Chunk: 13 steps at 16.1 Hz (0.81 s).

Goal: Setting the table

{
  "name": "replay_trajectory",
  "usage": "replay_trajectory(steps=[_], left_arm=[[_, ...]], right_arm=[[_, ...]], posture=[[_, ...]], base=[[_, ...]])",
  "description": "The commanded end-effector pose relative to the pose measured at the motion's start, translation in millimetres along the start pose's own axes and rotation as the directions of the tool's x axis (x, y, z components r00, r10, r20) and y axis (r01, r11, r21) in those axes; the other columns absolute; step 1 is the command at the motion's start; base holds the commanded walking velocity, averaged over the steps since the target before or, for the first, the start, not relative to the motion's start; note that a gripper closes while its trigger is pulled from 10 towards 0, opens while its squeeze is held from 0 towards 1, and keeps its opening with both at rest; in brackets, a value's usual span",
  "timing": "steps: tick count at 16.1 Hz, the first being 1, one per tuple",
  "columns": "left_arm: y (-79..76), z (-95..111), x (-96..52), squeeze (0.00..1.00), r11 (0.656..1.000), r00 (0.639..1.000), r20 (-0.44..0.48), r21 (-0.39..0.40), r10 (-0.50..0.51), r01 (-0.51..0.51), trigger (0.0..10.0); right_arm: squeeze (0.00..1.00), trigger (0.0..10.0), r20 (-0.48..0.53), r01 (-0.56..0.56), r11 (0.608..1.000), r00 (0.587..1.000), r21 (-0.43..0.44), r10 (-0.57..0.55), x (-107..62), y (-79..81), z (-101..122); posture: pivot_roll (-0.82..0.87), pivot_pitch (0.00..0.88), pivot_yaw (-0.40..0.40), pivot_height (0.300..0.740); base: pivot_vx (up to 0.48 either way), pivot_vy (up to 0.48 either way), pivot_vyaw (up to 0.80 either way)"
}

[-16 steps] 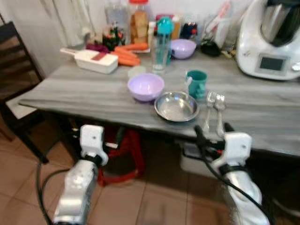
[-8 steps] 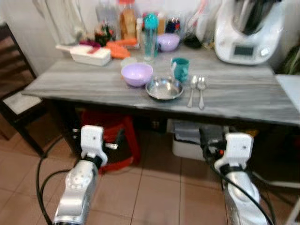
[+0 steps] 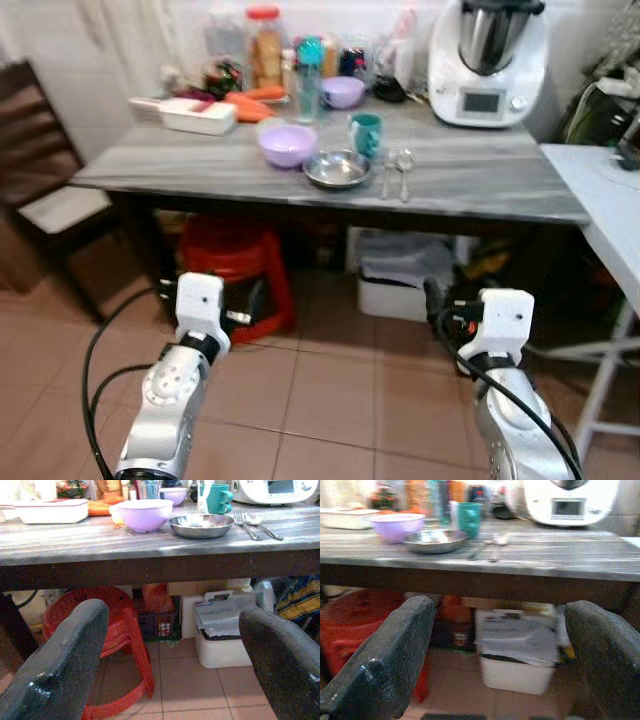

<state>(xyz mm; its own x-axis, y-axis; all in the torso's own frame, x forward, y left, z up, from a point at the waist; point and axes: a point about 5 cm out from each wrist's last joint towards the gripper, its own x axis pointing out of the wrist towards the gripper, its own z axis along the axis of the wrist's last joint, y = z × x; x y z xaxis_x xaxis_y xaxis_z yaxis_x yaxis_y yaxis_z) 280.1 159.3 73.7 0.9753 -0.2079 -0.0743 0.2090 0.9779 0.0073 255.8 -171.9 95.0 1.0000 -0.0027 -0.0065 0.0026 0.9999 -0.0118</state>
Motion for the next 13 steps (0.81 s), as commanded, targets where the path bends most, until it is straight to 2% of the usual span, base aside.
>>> replay_trajectory(steps=[1, 2, 3, 5, 6, 8, 9, 10, 11, 12, 13], left_arm=[[1.7, -6.7, 0.5, 0.00, 1.000, 1.000, -0.028, 0.004, 0.011, -0.011, 10.0], [3.9, -16.0, -0.7, 0.00, 1.000, 0.998, -0.064, -0.012, 0.020, -0.020, 10.0], [6.0, -23.6, -2.3, 0.00, 1.000, 0.996, -0.087, 0.006, 0.021, -0.021, 10.0], [10.3, -37.9, -6.0, 0.00, 1.000, 0.990, -0.138, 0.013, 0.021, -0.019, 10.0], [10.2, -50.8, -8.3, 0.00, 1.000, 0.981, -0.193, 0.012, 0.022, -0.020, 10.0], [11.0, -61.4, -10.4, 0.00, 0.998, 0.970, -0.236, 0.038, 0.052, -0.044, 10.0], [10.6, -70.5, -12.7, 0.00, 0.999, 0.963, -0.269, 0.043, 0.035, -0.024, 10.0], [9.1, -85.4, -17.8, 0.00, 0.997, 0.940, -0.341, 0.070, -0.008, 0.033, 10.0], [9.2, -89.2, -19.1, 0.00, 0.996, 0.932, -0.362, 0.078, -0.010, 0.041, 10.0], [13.7, -101.9, -25.8, 0.00, 0.997, 0.901, -0.433, 0.080, 0.028, 0.008, 10.0], [14.5, -103.7, -26.7, 0.00, 0.997, 0.895, -0.444, 0.079, 0.036, -0.001, 10.0]], right_arm=[[0.00, 10.0, -0.027, 0.007, 1.000, 1.000, -0.012, -0.007, -1.0, -3.0, -6.6], [0.00, 10.0, -0.038, -0.006, 1.000, 0.999, -0.026, 0.005, -1.2, -3.5, -9.2], [0.00, 10.0, -0.046, -0.019, 0.999, 0.999, -0.039, 0.017, -1.3, -4.6, -11.7], [0.00, 10.0, -0.063, -0.021, 0.998, 0.998, -0.062, 0.018, -0.9, -8.0, -16.7], [0.00, 10.0, -0.084, -0.028, 0.997, 0.996, -0.066, 0.023, -0.1, -8.6, -23.5], [0.00, 10.0, -0.111, -0.044, 0.996, 0.993, -0.077, 0.036, 1.0, -6.6, -31.6], [0.00, 10.0, -0.143, -0.064, 0.994, 0.988, -0.087, 0.051, 1.9, -3.3, -41.7], [0.00, 10.0, -0.176, -0.087, 0.991, 0.982, -0.098, 0.069, 3.2, 0.6, -52.1], [0.00, 10.0, -0.184, -0.097, 0.990, 0.980, -0.102, 0.077, 3.6, 2.0, -54.7], [0.00, 10.0, -0.220, -0.127, 0.987, 0.970, -0.098, 0.103, 5.7, 9.6, -64.9], [0.00, 10.0, -0.228, -0.134, 0.986, 0.968, -0.096, 0.109, 6.2, 11.1, -67.2]], posture=[[-0.03, 0.000, 0.041, 0.740], [-0.03, 0.000, 0.038, 0.740], [-0.03, 0.000, 0.036, 0.740], [-0.03, 0.000, 0.036, 0.740], [-0.03, 0.000, 0.036, 0.740], [-0.03, 0.000, 0.034, 0.740], [-0.03, 0.000, 0.033, 0.740], [-0.03, 0.000, 0.032, 0.740], [-0.03, 0.000, 0.032, 0.740], [-0.02, 0.000, 0.025, 0.740], [-0.02, 0.000, 0.022, 0.740]], base=[[0.000, 0.000, 0.00], [0.000, 0.000, 0.00], [0.000, 0.000, 0.00], [0.000, 0.000, 0.80], [0.000, 0.000, 0.80], [0.000, 0.000, 0.80], [0.000, 0.000, 0.80], [0.000, 0.000, 0.80], [0.000, 0.000, 0.80], [0.000, 0.000, 0.80], [0.000, 0.000, 0.80]])
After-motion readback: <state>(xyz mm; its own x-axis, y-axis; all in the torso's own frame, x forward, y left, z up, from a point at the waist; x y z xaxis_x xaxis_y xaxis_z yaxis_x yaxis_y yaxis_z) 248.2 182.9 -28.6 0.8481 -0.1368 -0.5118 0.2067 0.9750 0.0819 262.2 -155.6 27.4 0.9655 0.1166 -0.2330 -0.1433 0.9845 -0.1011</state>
